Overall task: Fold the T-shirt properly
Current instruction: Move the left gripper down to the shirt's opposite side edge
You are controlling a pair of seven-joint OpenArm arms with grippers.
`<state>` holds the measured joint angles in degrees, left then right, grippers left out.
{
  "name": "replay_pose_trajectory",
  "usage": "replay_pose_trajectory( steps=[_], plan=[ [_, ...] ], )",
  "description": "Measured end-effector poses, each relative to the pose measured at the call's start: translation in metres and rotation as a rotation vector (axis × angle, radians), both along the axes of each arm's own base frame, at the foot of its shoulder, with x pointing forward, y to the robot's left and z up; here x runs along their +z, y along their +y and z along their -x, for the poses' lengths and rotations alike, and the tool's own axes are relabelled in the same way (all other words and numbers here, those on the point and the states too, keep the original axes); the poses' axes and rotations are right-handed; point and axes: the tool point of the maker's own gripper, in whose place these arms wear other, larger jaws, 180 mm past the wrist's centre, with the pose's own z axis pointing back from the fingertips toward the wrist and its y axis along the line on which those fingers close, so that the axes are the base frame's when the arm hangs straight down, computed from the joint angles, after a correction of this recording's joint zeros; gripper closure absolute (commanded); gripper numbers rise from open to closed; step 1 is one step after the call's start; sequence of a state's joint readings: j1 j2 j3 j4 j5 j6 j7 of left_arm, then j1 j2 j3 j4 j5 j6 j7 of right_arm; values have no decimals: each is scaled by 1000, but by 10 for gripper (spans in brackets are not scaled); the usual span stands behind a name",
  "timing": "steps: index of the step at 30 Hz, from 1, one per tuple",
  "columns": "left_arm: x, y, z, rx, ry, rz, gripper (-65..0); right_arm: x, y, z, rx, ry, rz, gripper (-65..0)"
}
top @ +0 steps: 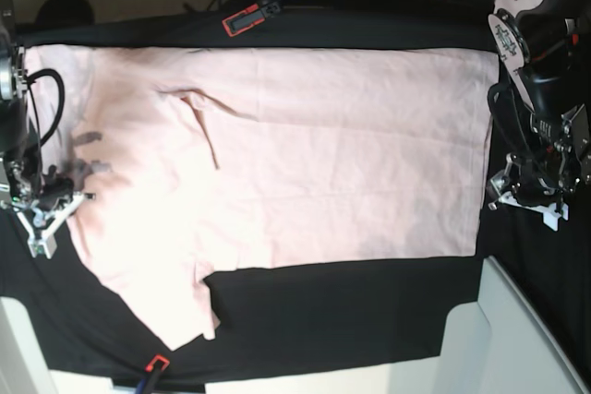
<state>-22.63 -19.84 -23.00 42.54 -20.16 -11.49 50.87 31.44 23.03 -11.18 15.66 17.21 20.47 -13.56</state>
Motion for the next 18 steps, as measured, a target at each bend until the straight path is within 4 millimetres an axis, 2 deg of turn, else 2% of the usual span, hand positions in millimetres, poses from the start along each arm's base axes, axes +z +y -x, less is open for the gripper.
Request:
replay_pose_trajectory(
  steps=[6,18],
  plan=[
    [-20,-11,-3,-48,70,-47,-366,0,-1,0,-4,-5,-3,0],
    [-19,-29,-24,-51,35,-10,-366,0,-1,1,-4,-3,-2,0]
  ],
)
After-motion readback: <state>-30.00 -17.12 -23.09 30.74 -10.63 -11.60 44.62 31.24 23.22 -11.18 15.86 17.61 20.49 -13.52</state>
